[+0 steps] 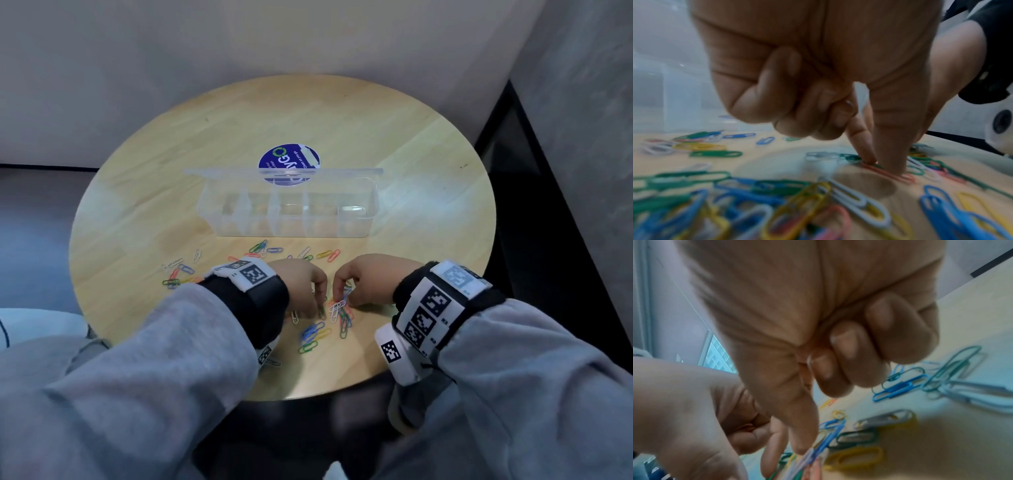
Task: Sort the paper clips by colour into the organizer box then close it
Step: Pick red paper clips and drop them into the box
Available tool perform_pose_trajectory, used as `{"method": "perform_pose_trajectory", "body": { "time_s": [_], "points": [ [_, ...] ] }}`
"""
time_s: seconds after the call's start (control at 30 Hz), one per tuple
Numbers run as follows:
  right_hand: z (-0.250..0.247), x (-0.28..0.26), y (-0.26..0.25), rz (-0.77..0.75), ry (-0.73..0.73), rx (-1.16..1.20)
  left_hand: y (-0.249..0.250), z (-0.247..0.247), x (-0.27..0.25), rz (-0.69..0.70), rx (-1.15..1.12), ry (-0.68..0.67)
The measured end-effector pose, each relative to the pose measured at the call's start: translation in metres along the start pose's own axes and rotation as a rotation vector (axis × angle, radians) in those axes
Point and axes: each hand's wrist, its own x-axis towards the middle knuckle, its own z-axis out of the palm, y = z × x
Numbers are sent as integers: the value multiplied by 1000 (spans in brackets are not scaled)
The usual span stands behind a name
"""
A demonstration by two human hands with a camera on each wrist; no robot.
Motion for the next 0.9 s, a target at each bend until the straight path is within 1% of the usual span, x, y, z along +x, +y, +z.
{"method": "perform_pose_trajectory", "body": {
  "time_s": [0.13,0.27,0.4,0.6,0.7,0.9],
  "points": [
    [1,4,2,-8,89,-118,1,3,4,11,58,35],
    [1,9,5,-3,153,-122,0,3,3,37,58,82],
    [2,10,4,-22,128,-132,0,3,1,70,76,77],
    [5,14,3,8,159,-113,-3,3,6,44,105,29],
    [5,15,3,7,147,-112,-6,2,7,21,99,0],
    [2,12,4,18,132,-153,-12,-10,0,-29,81,52]
  ]
}}
